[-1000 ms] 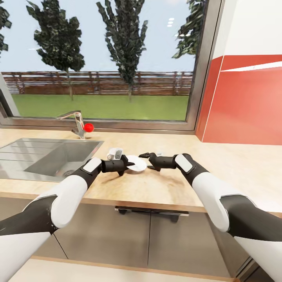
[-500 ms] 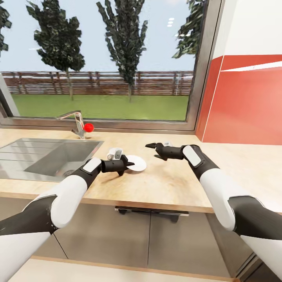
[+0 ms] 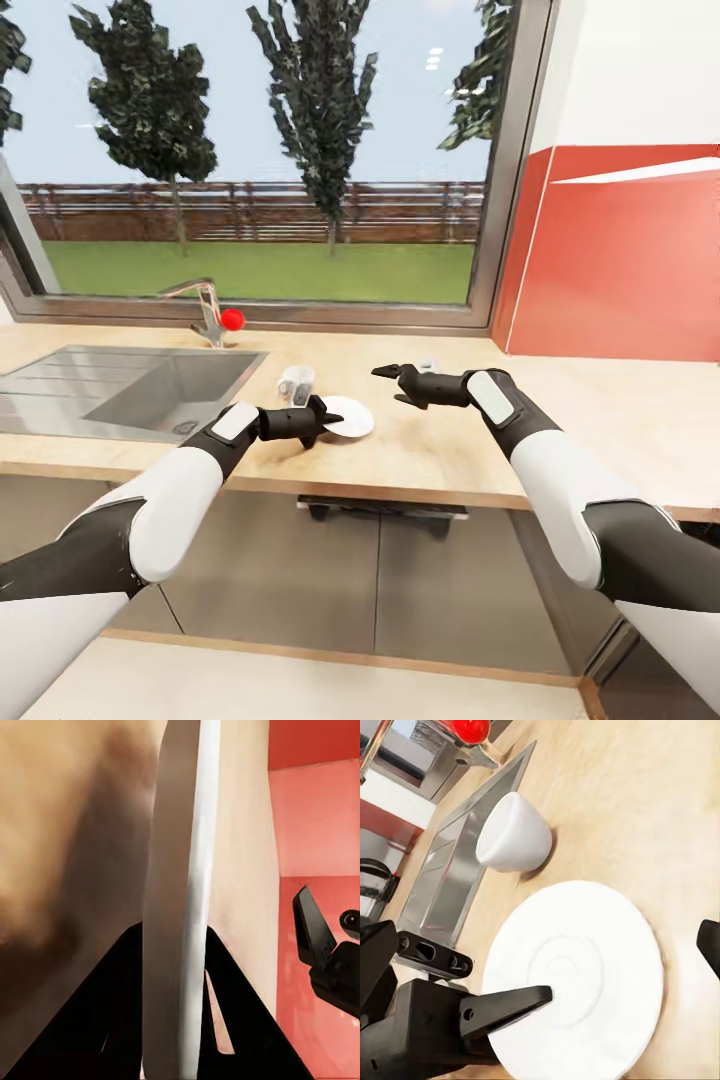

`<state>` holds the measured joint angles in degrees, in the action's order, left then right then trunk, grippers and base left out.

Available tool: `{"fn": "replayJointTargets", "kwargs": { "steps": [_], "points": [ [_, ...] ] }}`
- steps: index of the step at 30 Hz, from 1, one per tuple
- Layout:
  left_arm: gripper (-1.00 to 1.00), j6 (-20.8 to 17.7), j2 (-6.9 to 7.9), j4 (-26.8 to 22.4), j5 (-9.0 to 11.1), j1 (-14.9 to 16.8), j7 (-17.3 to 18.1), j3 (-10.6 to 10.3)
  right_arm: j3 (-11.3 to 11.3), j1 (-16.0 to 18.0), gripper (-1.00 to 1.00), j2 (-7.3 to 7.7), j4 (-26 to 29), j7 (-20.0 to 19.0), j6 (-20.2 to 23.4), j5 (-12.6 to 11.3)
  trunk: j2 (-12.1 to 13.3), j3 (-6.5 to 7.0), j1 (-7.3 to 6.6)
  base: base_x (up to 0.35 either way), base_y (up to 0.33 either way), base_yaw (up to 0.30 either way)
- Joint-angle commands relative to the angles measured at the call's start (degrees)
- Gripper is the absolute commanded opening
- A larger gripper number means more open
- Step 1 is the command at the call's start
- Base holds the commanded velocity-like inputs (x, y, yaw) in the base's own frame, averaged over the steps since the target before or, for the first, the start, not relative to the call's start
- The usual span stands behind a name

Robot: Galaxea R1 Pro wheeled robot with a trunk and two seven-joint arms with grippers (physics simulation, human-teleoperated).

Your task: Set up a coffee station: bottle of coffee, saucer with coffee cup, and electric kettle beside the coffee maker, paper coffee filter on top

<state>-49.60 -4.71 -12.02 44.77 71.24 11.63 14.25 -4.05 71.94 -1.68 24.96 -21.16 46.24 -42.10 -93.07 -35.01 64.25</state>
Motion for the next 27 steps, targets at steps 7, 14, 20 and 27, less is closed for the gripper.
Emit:
{"fn": "replayJointTargets", "kwargs": {
  "steps": [7,14,20,27],
  "points": [
    [-1.00,-0.24,-0.01,-0.10,-0.65,0.03,0.40,0.43,-0.17,0.04,1.00,0.06,0.00,-0.29,0.00,0.26,-0.03,-0.06,-0.03,-0.080,-0.001,0.000],
    [-1.00,-0.29,-0.03,-0.17,-0.65,0.03,0.47,0.41,-0.20,0.04,1.00,0.29,0.00,-0.41,0.06,0.22,-0.03,-0.06,-0.03,-0.003,0.000,0.000],
    [-1.00,-0.32,-0.04,-0.34,-0.65,0.03,0.49,0.41,-0.24,0.04,1.00,0.82,0.00,-0.51,0.02,0.21,-0.03,0.14,-0.03,0.000,0.000,0.000],
    [-1.00,-0.48,0.17,-3.51,-0.65,0.03,0.63,0.43,-0.31,0.04,1.00,1.30,0.00,-0.55,-0.07,0.32,-0.03,0.53,-0.03,0.000,0.000,0.000]
  ]
}}
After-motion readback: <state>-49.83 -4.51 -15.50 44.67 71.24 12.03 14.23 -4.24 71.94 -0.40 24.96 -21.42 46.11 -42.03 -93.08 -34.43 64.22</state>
